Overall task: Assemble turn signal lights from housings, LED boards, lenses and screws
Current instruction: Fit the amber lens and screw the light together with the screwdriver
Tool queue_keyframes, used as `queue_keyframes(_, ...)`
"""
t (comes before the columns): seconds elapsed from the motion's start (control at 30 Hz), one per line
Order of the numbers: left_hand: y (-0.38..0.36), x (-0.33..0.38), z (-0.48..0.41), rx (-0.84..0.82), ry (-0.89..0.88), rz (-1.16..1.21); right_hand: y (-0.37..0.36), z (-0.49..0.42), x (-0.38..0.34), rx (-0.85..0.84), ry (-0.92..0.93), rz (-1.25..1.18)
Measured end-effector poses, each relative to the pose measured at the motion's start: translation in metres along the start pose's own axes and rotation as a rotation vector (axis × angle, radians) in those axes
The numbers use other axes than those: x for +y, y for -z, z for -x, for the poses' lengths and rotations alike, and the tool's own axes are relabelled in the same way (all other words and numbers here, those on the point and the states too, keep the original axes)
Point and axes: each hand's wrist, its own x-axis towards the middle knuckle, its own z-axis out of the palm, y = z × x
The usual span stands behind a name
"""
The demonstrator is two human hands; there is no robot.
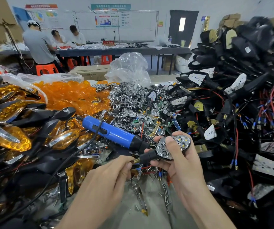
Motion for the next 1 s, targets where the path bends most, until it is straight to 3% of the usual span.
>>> queue_keyframes(0.43,0.001,0.002,0.001,-0.036,0.022,0.027,0.001,0.000,-0.002,0.002,-0.021,-0.022)
queue_keyframes(0.6,0.002,0.004,0.001,-0.065,0.112,0.281,-0.002,0.003,0.004,-0.012,-0.024,0.037)
queue_keyframes(0.8,-0.007,0.016,-0.004,-0.074,0.196,0.570,-0.006,0.006,0.012,-0.133,-0.044,0.127)
queue_keyframes(1.0,-0.015,0.023,-0.008,-0.204,0.263,0.726,-0.007,0.011,0.011,-0.295,-0.142,0.082)
